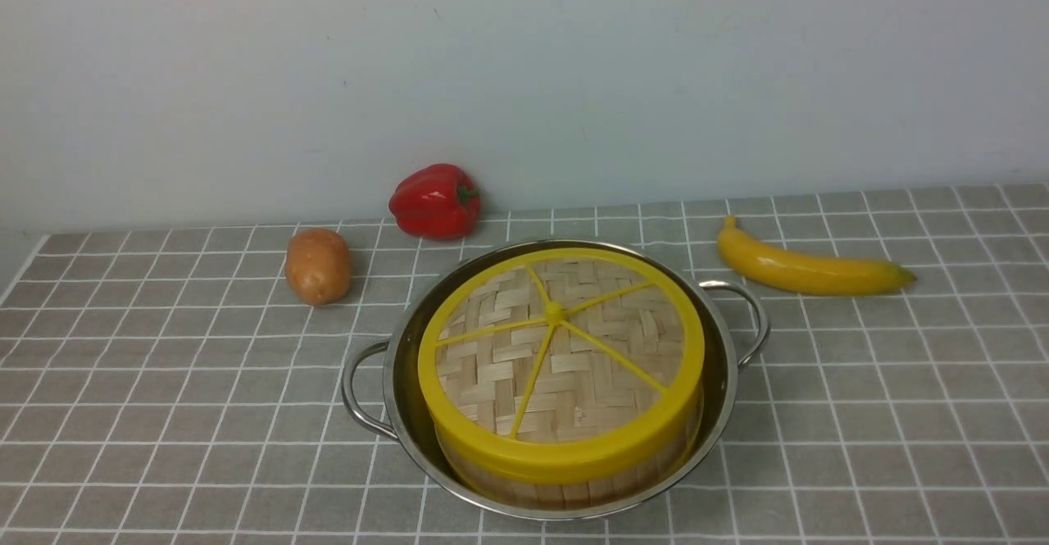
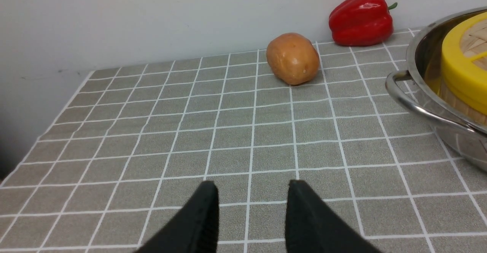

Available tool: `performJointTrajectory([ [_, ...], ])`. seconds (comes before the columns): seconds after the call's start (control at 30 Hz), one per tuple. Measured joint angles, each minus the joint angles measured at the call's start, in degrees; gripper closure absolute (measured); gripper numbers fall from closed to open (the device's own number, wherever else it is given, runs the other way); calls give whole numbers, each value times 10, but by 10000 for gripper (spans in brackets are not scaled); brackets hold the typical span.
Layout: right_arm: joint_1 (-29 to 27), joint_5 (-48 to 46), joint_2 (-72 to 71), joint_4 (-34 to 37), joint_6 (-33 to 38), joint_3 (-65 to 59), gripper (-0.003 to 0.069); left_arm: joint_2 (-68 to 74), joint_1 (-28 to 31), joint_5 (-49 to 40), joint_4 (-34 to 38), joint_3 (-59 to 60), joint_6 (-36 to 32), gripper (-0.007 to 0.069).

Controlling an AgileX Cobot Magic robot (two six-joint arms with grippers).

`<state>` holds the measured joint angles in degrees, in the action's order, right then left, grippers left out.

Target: Place the steamer in the pot on the grey tablecloth, and put the lid on the steamer.

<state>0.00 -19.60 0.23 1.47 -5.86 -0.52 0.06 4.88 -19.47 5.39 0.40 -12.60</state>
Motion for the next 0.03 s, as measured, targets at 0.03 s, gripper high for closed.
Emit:
performJointTrajectory([
  [0.03,0,0,0,0,0,0,416,0,0,0,0,0,0,382],
])
